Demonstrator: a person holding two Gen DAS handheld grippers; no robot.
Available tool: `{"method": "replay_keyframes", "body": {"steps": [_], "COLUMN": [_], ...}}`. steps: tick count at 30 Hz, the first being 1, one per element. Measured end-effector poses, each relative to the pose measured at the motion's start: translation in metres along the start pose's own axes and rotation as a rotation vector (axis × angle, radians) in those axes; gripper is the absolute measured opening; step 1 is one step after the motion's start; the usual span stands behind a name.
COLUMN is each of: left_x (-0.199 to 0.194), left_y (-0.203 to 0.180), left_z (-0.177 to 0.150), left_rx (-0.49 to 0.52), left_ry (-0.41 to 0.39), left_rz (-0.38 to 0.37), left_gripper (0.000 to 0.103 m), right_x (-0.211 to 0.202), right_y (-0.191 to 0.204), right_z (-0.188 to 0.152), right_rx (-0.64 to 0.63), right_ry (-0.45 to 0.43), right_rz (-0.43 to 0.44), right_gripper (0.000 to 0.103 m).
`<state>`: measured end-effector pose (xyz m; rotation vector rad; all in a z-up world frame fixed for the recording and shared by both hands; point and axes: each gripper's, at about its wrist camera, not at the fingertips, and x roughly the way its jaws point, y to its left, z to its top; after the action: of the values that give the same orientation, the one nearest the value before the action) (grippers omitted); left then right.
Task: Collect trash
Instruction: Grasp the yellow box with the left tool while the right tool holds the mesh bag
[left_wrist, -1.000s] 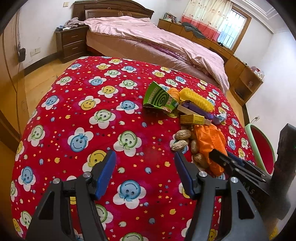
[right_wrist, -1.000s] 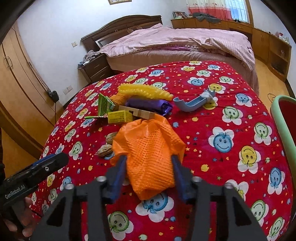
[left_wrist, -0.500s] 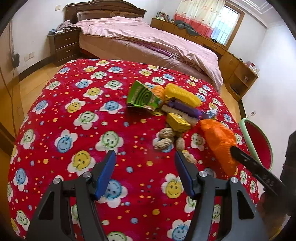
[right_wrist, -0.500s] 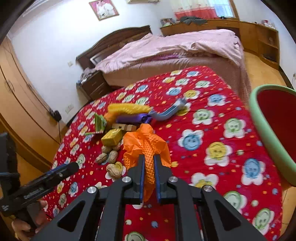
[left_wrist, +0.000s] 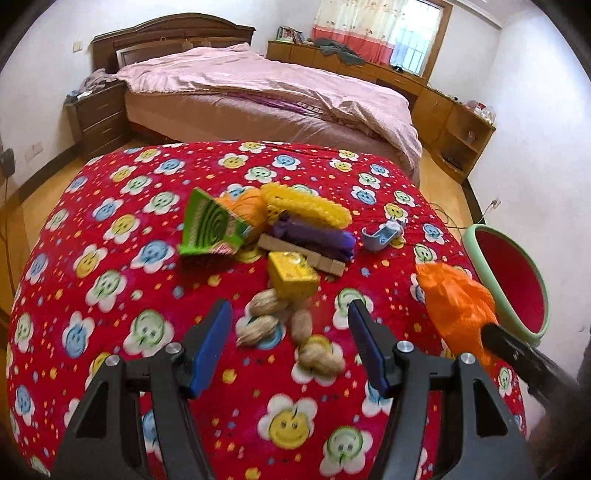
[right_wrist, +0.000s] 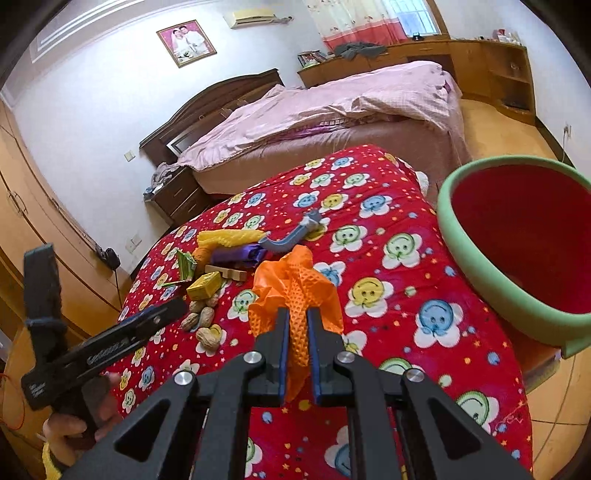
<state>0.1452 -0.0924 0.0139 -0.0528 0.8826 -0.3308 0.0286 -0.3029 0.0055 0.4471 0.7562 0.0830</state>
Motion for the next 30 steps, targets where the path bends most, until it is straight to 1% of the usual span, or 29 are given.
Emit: {"method": "replay_keyframes", "body": {"steps": [7,9,12,14,15,16,21,30], "left_x": [0.024,0.030,0.039,0.043,0.044,0.045,0.037,0.004], "left_y": [-0.004,-0.006,-0.006,-0.005,-0.004,-0.003,0.001,-0.004], "left_z": [0.012,0.015,0.017,0.018,0.018,0.018,0.015,0.006], "left_rx": [0.017,0.027,0.037,0.036,0.033,0.028,0.005,-0.004], "left_ry": [0.013,0.015,0.028,0.038,0.041,0.044,0.027,-0.010], "left_rz": [0.027,0.032,0.040,0.038,0.035,0.032,0.008,-0.040], "left_gripper": [0.065,0.061,0.053,0.043,0.039,0.032,0.032,0.031], "right_x": [-0.001,-0.001,0.000,0.001,0.001,0.001,0.001,-0.016], "right_y": [-0.011,-0.014,-0.018,-0.020,-0.021,-0.022,-0.024,-0.018], "right_z": [-0.002,-0.002,-0.002,-0.003,-0.003,-0.003,-0.004,-0.006], "right_rx": [0.030,0.034,0.044,0.048,0.050,0.053,0.058,0.050], "right_ry": [0.004,0.001,0.003,0.006,0.007,0.008,0.005,-0.029], "right_rz": [0.008,0.008,0.011,0.010,0.010,0.010,0.011,0.017], "right_gripper": [0.011,0.011,0.011,0.011,0.011,0.011,0.011,0.011]}}
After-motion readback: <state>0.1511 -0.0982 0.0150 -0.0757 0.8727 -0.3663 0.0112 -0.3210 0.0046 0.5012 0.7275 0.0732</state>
